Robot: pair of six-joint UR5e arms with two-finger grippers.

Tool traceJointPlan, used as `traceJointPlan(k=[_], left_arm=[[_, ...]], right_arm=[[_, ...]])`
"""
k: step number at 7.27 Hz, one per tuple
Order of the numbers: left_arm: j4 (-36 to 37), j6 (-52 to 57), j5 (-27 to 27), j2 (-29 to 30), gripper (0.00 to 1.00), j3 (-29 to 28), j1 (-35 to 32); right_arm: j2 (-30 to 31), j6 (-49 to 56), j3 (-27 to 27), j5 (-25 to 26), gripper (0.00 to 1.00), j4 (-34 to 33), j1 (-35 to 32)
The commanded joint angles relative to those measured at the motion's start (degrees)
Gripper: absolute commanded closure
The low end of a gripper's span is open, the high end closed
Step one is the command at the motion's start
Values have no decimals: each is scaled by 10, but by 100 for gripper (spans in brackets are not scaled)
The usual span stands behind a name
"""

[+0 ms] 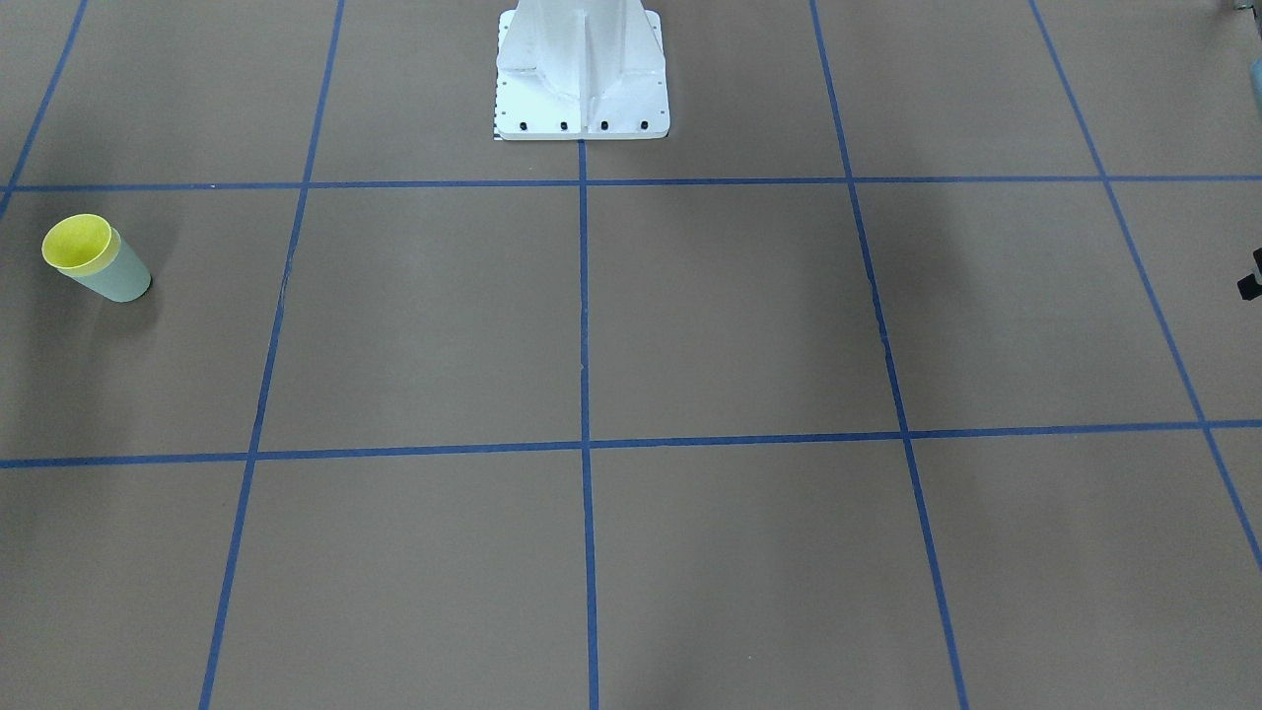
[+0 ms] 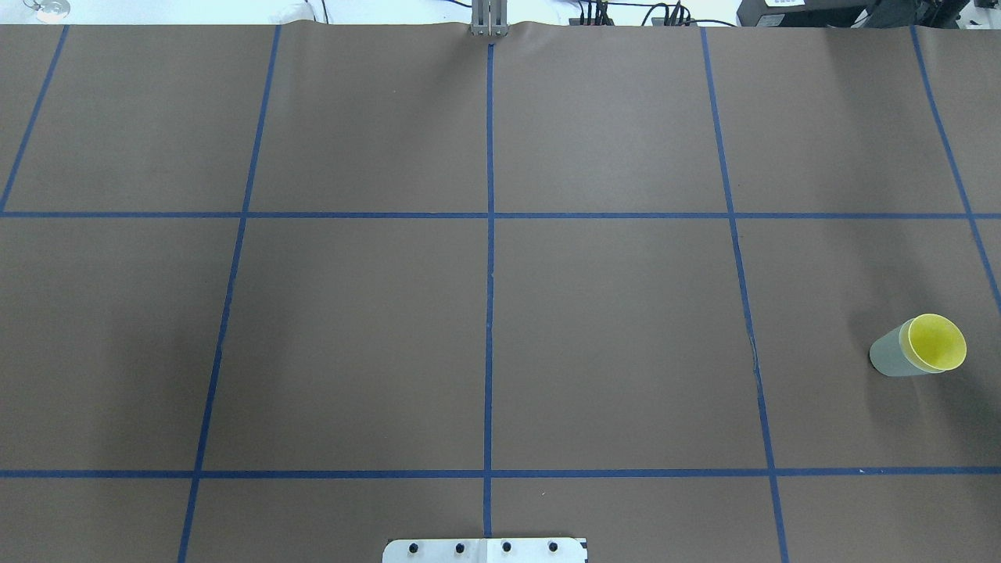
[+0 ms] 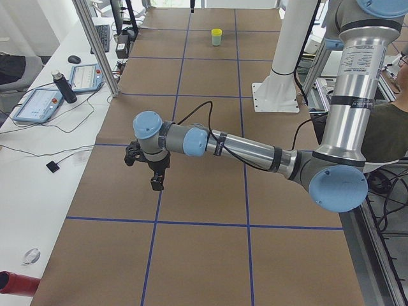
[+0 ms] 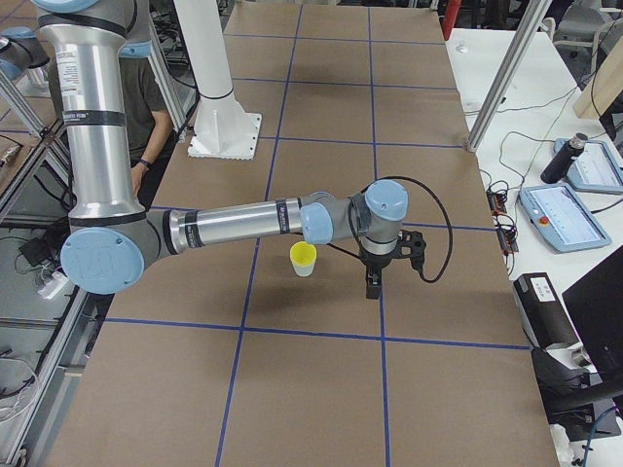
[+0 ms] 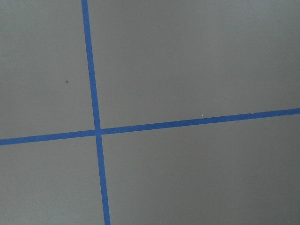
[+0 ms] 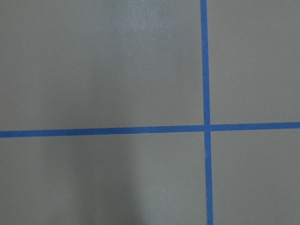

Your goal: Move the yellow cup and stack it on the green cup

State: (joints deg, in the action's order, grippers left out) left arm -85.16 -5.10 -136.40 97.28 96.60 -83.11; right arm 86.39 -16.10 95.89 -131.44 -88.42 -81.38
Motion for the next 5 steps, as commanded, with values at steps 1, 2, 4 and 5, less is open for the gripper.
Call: traceJointPlan(k=[1,2,4,5], left_arm=[[0,0,1,-1,0,-2,1],[0,1,3,-5,0,-6,0],[-4,17,14,-9,0,-30,-3],[-8,68,14,-9,0,-41,-11]], right_arm=[[1,1,-2,0,0,-1,0],[0,1,-2,0,0,-2,0],[-2,1,-4,0,0,-2,0],[-2,1,-4,0,0,-2,0]])
